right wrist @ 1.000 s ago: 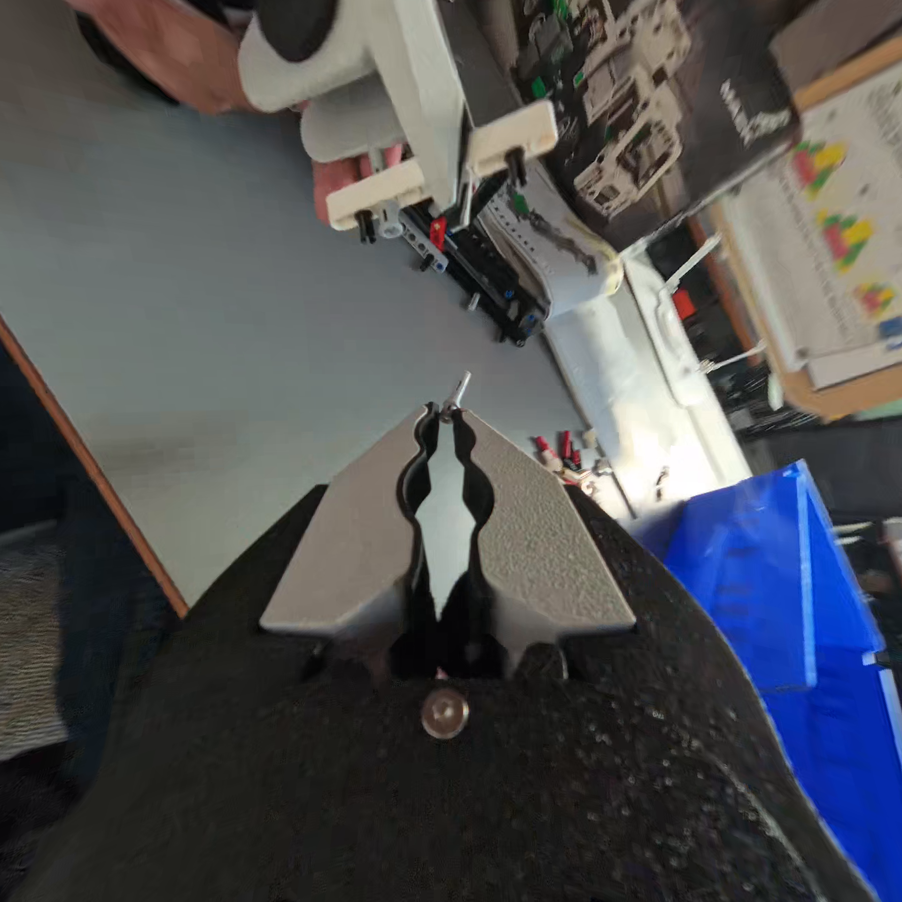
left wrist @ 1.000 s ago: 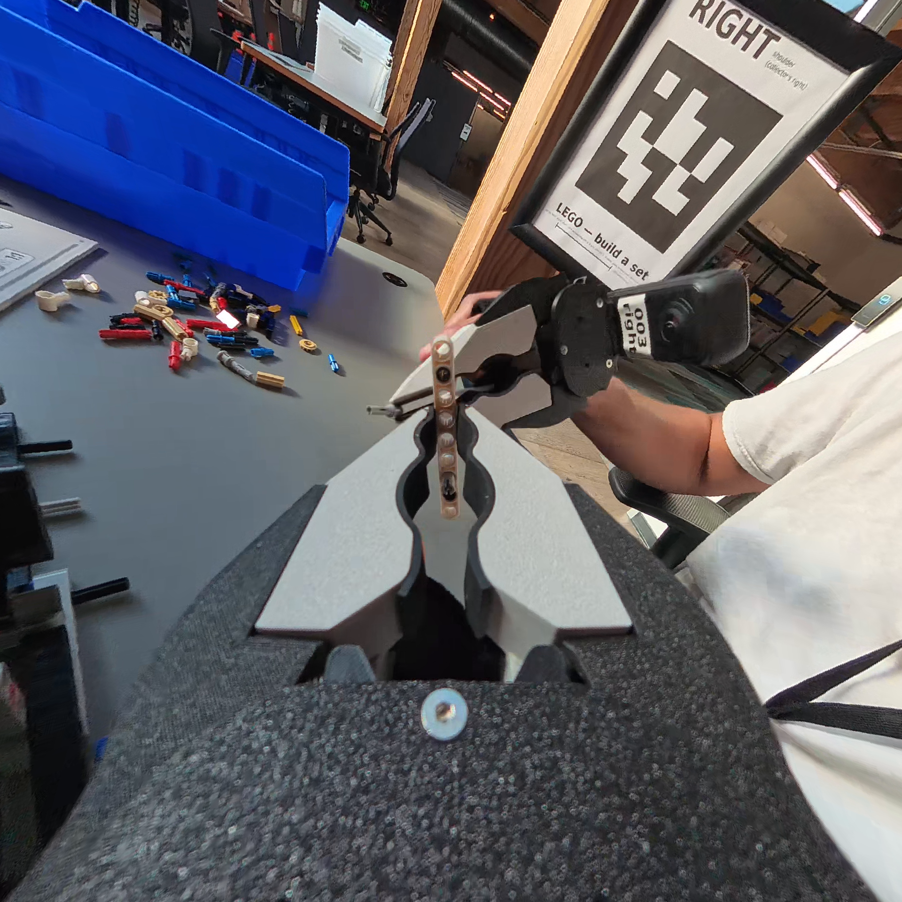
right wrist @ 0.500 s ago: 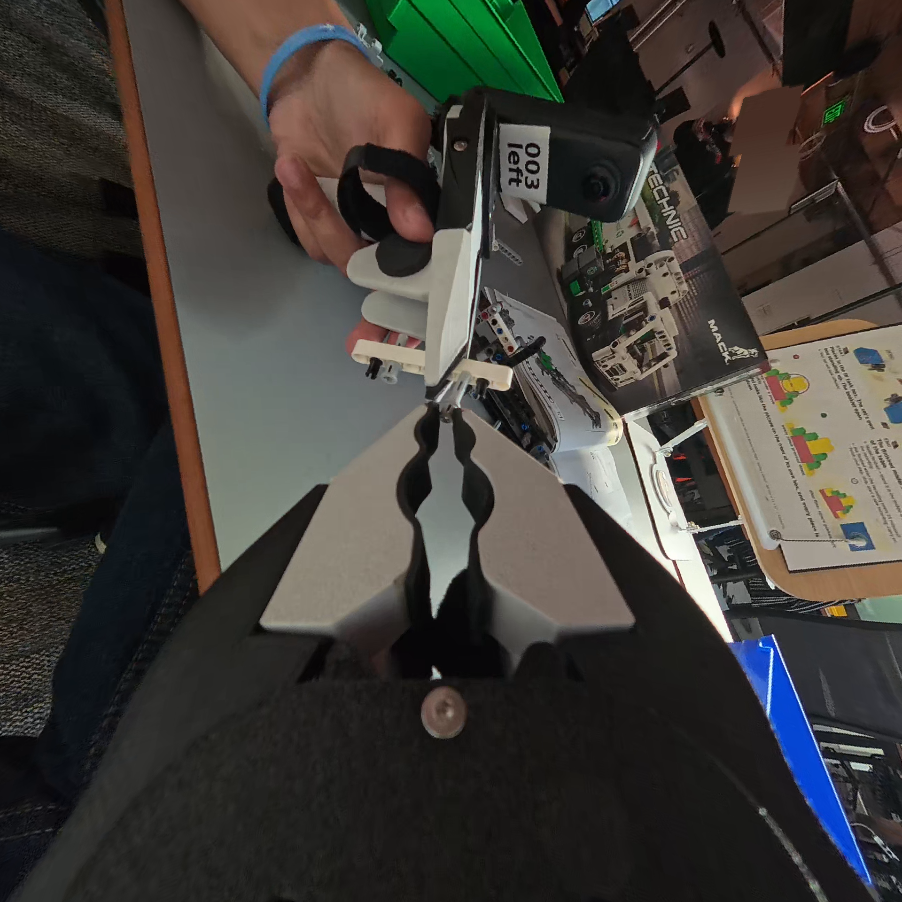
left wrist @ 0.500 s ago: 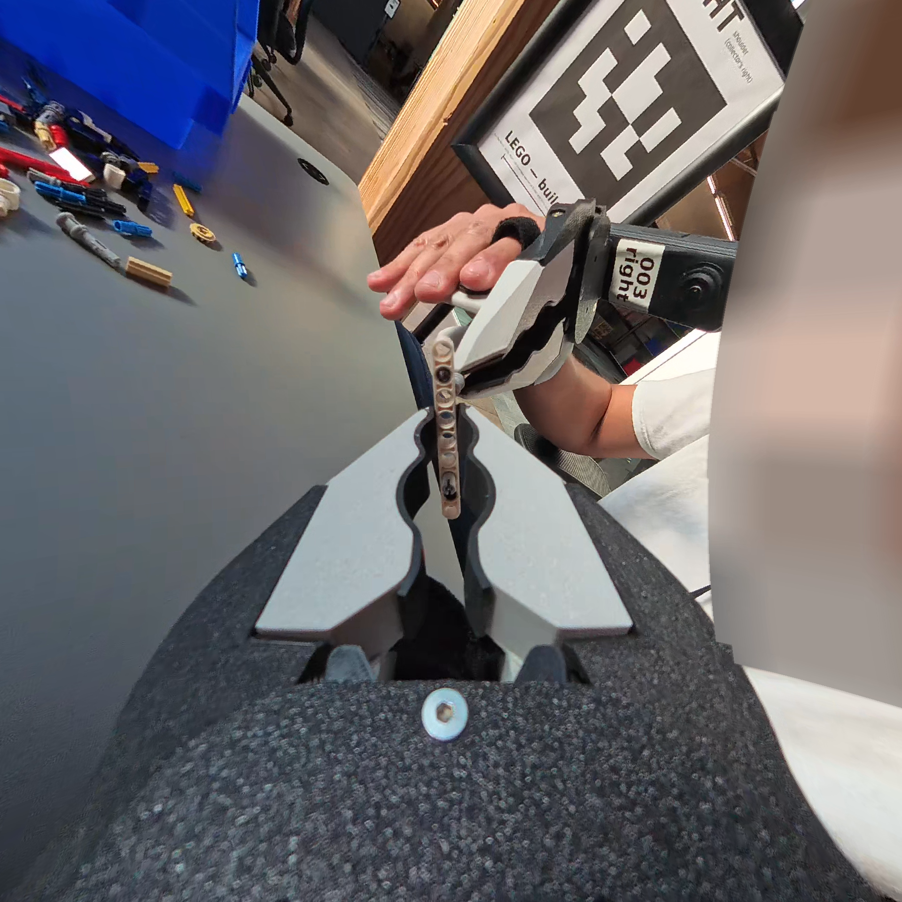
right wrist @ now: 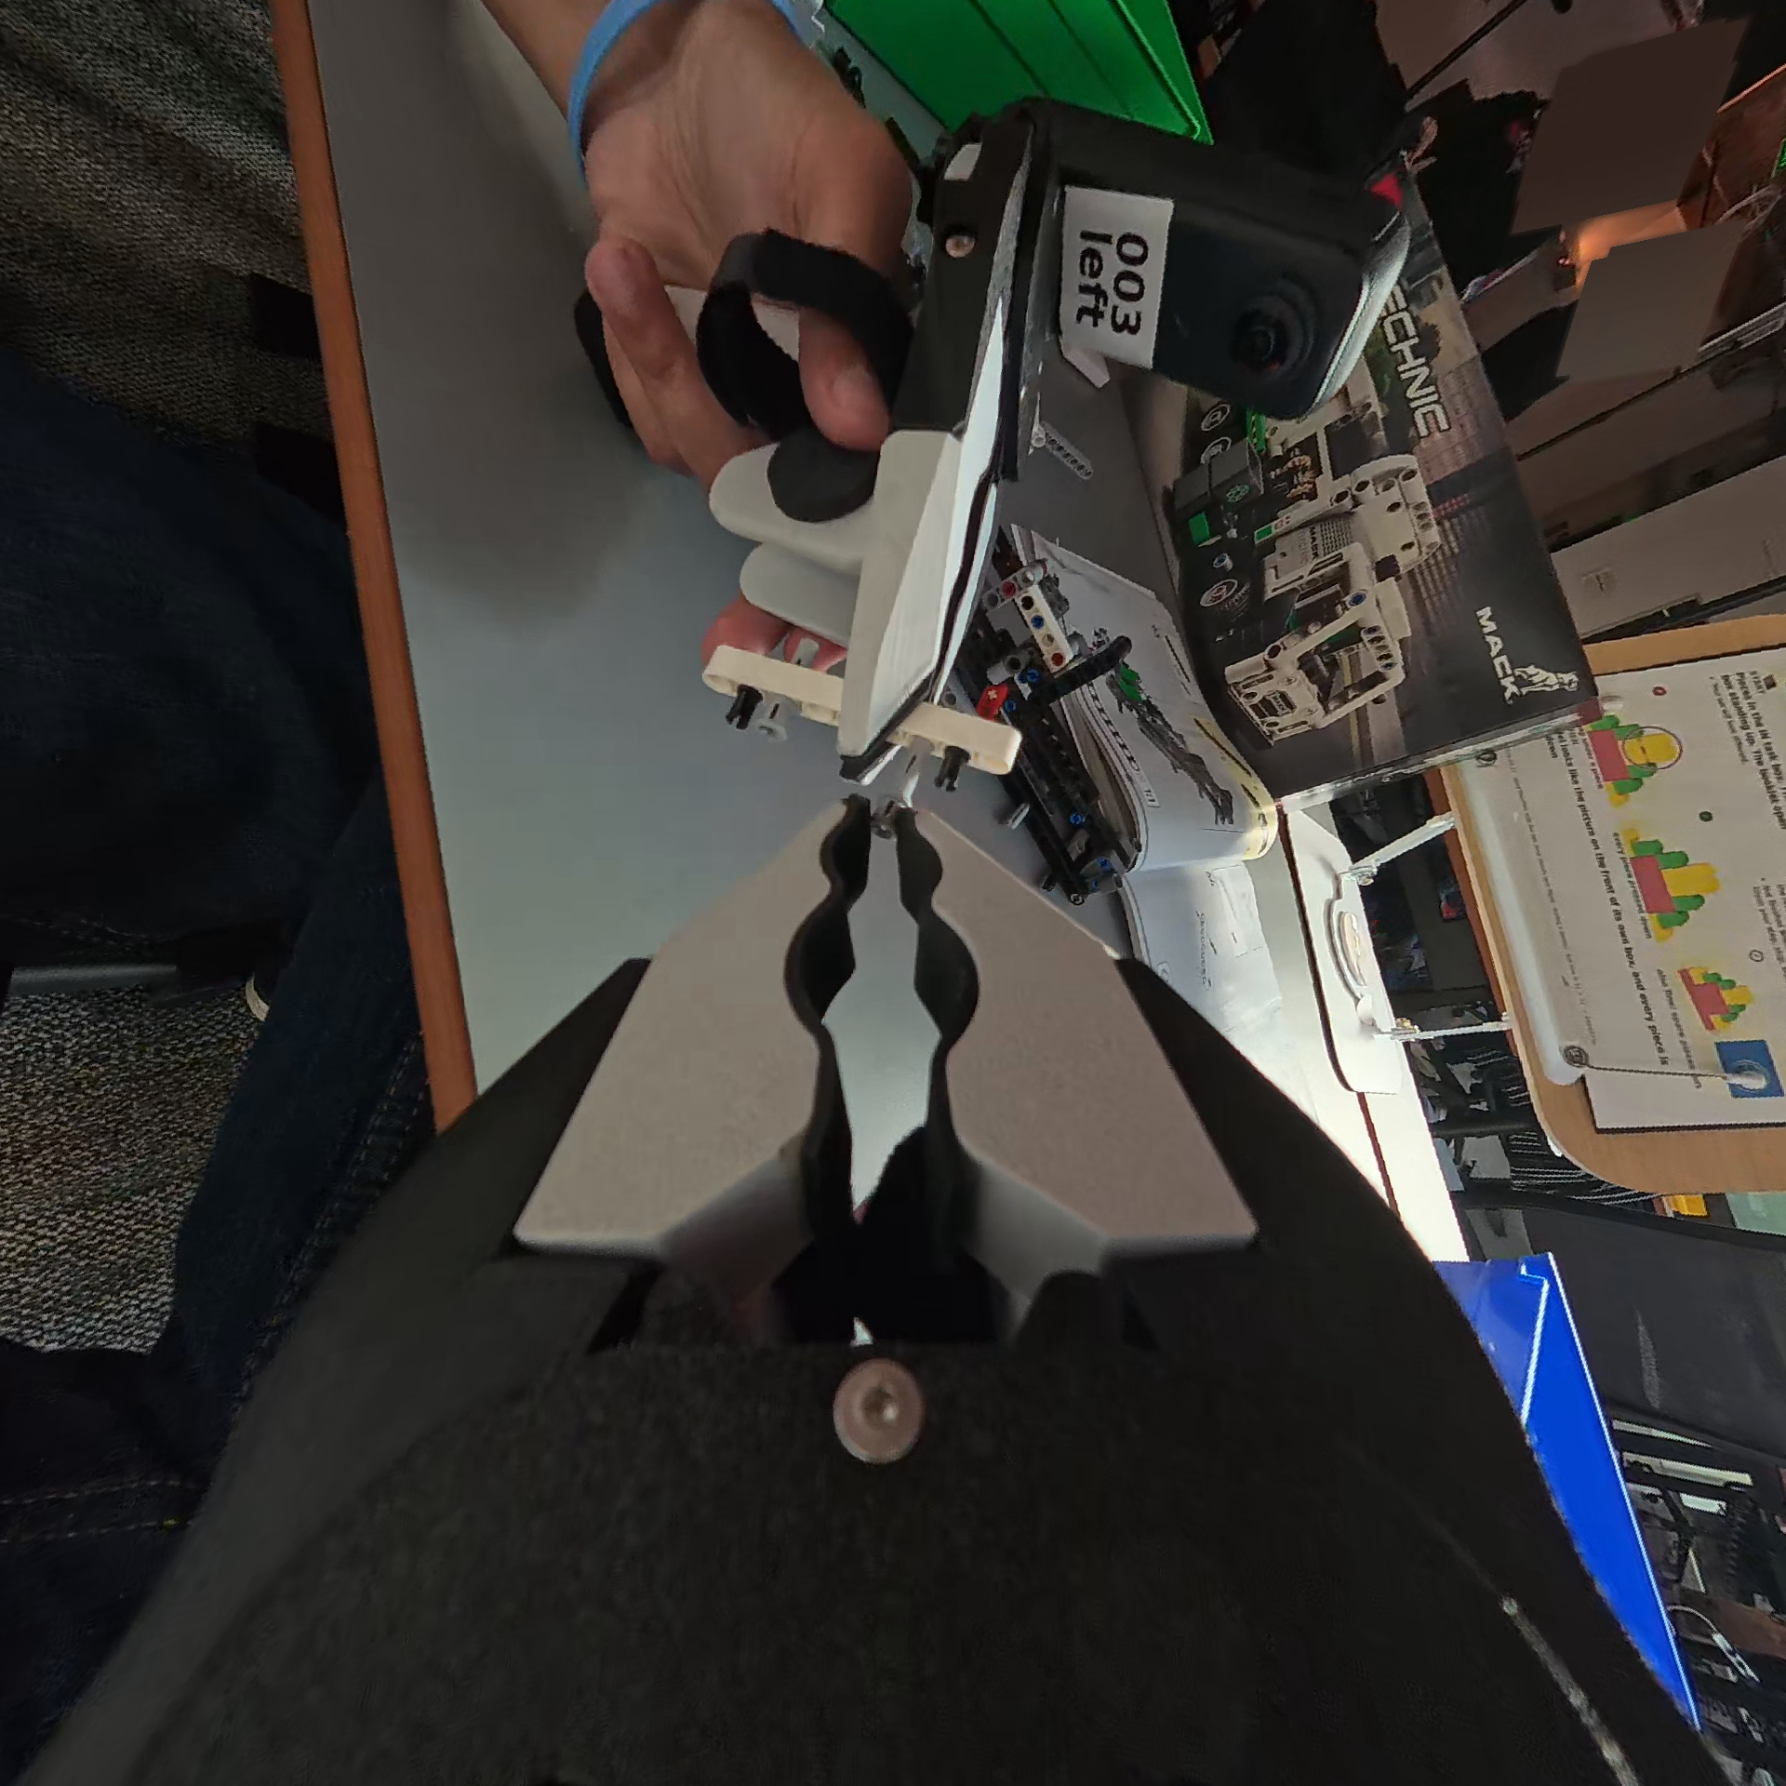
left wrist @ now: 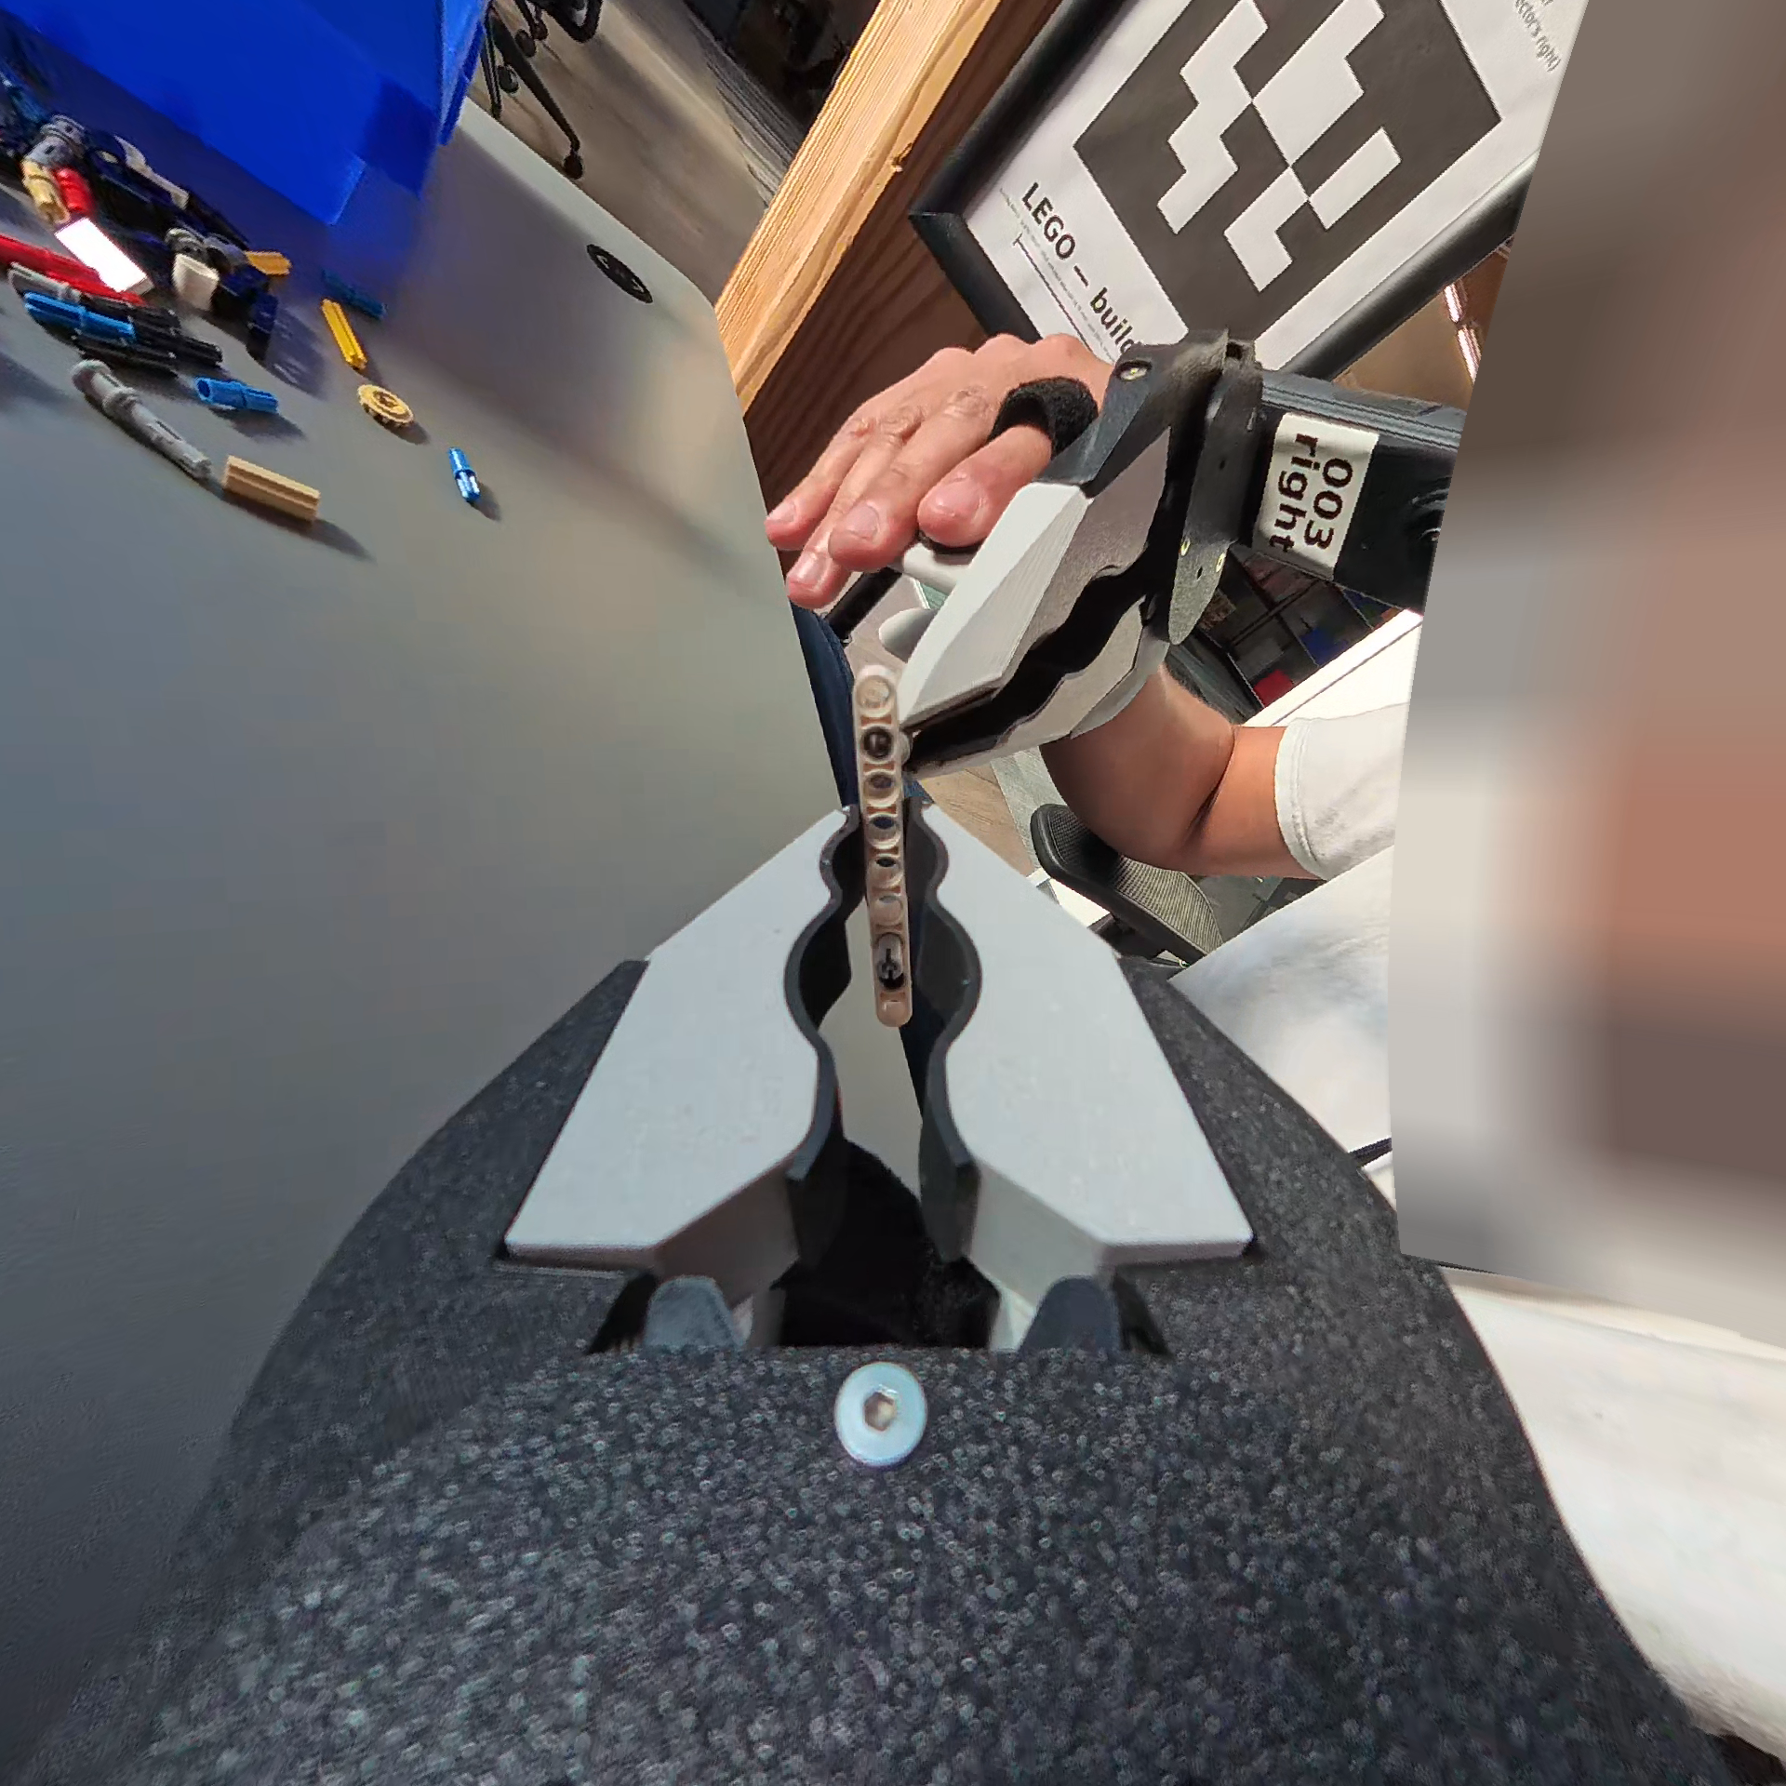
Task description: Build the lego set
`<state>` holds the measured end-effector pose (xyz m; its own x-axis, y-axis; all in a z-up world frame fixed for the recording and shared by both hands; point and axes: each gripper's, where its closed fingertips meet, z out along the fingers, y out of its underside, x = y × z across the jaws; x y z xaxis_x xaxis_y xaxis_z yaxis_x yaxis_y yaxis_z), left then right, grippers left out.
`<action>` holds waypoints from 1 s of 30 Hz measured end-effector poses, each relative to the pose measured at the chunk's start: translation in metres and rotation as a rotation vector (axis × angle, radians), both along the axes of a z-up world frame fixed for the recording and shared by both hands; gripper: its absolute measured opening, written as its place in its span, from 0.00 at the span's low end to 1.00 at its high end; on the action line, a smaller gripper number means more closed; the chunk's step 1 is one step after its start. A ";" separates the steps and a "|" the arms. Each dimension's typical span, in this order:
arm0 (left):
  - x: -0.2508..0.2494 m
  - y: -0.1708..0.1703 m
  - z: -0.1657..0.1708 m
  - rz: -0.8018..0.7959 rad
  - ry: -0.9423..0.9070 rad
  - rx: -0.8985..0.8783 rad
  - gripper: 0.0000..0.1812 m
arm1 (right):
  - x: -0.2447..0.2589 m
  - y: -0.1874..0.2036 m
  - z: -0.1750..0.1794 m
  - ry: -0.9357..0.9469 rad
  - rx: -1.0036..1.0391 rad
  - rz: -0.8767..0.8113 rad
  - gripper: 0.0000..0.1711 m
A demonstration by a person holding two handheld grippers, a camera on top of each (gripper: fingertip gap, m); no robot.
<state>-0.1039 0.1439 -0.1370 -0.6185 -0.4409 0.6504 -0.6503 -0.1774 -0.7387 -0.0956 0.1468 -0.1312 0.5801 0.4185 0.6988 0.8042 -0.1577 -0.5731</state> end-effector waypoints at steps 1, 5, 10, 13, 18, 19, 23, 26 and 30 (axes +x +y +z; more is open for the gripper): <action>-0.001 -0.001 0.000 -0.007 0.002 0.001 0.03 | -0.001 0.000 0.000 0.007 0.000 0.006 0.02; -0.002 -0.001 0.000 -0.018 0.011 -0.007 0.03 | -0.002 -0.001 0.000 0.042 -0.003 0.014 0.02; -0.002 -0.002 -0.003 -0.015 0.014 0.010 0.03 | -0.003 0.000 -0.002 0.159 -0.017 0.009 0.02; -0.003 -0.003 -0.005 -0.017 0.014 0.034 0.03 | -0.003 -0.015 -0.021 0.292 -0.201 0.015 0.03; -0.003 -0.003 -0.007 -0.022 0.026 0.035 0.03 | -0.012 -0.047 -0.037 0.585 -0.514 0.053 0.03; -0.003 -0.003 -0.007 -0.024 0.028 0.034 0.03 | -0.012 -0.050 -0.042 0.595 -0.571 0.064 0.03; -0.003 -0.003 -0.008 -0.021 0.034 0.037 0.03 | 0.009 -0.042 -0.061 0.489 -0.586 0.066 0.03; -0.003 -0.002 -0.009 -0.019 0.038 0.044 0.03 | 0.011 -0.041 -0.073 0.492 -0.618 0.093 0.03; -0.003 -0.003 -0.009 -0.022 0.039 0.047 0.03 | 0.010 -0.037 -0.072 0.509 -0.563 0.109 0.08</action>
<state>-0.1071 0.1411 -0.1464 -0.6029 -0.4581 0.6531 -0.6818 -0.1291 -0.7200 -0.0852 0.1100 -0.2033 0.7084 0.7055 0.0207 0.4904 -0.4709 -0.7334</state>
